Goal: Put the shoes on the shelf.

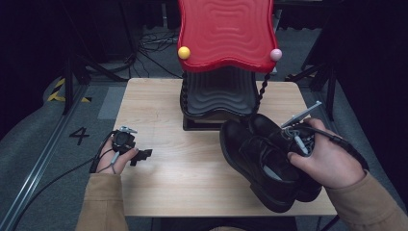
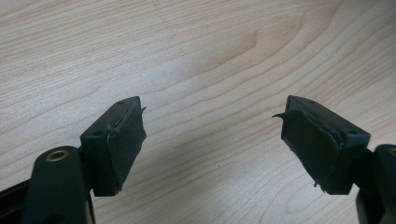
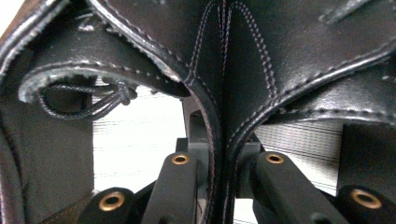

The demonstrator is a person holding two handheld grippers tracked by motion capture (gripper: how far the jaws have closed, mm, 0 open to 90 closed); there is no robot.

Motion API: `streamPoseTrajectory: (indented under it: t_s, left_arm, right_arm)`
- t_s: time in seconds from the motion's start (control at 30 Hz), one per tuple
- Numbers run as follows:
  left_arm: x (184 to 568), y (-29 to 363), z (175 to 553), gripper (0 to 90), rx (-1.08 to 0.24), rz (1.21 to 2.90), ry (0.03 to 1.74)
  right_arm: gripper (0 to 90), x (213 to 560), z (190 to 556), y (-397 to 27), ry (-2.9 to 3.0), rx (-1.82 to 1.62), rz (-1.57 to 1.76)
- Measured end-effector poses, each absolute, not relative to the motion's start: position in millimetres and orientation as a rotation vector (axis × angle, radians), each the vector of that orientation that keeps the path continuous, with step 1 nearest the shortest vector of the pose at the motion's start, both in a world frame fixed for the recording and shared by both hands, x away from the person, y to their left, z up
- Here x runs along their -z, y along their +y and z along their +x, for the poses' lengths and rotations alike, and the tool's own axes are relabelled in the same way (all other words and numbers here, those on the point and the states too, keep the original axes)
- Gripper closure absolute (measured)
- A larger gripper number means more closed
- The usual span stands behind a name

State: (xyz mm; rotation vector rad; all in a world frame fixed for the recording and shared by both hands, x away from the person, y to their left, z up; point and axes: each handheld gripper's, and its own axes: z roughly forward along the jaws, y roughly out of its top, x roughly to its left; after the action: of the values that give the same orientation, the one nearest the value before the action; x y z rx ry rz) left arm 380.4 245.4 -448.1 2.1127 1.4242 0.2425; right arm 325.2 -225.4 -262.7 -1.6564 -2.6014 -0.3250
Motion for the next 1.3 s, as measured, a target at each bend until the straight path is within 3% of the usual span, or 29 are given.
streamPoseTrajectory:
  t_s: [1.3]
  left_arm:
    - [447.2, 250.6, 375.2, 22.0, -0.241, 2.099, 1.439]
  right_arm:
    - [83.0, 117.3, 322.4, -236.9, -2.659, 0.534, -1.706]
